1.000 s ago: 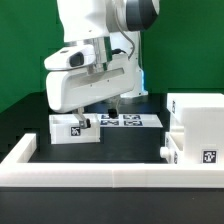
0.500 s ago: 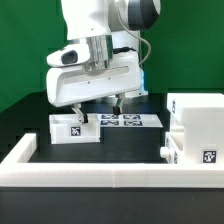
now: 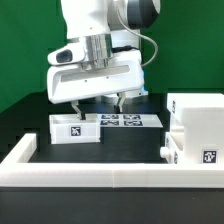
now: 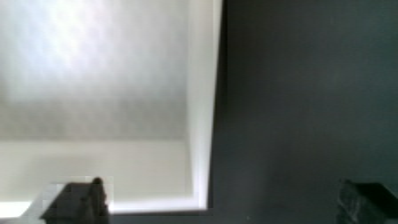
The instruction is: Assemble drawer
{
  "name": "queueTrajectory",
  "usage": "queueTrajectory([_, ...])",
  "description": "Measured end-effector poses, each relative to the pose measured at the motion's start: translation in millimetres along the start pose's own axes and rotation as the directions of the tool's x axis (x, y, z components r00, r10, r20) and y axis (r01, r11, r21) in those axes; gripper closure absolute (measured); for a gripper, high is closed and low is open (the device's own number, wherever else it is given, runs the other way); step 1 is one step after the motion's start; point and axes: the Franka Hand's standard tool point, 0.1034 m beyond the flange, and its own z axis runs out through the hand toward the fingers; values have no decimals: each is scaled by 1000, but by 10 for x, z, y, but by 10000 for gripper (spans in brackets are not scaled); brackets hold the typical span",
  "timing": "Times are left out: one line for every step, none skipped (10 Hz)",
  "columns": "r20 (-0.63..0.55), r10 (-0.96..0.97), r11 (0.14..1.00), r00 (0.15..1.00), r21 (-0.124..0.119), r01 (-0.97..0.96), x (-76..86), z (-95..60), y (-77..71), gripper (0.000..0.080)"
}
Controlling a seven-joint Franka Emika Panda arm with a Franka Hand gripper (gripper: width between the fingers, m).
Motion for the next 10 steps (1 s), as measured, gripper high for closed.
queueTrajectory([-12, 0, 1000, 1000, -18, -1, -94, -10, -39, 151])
queueTrajectory([-19, 4, 1000, 1000, -29, -5, -181, 15, -69, 151])
queueTrajectory([-38, 5, 999, 999, -47, -7, -256, 73, -68, 151])
queueTrajectory([-51, -2, 998, 999, -59, -1, -340, 176, -42, 151])
queueTrajectory([-52, -7, 998, 999, -58, 4, -390, 278, -18, 151])
queueTrajectory([-48, -1, 999, 999, -52, -2, -421, 356, -17, 151])
queueTrajectory([-41, 2, 999, 999, -45, -4, -440, 404, -27, 151])
queueTrajectory([-37, 3, 999, 999, -41, -5, -453, 429, -36, 151])
queueTrajectory([-34, 3, 999, 999, -39, -4, -466, 443, -40, 151])
queueTrajectory([-31, -3, 999, 999, -39, 2, -481, 449, -34, 151])
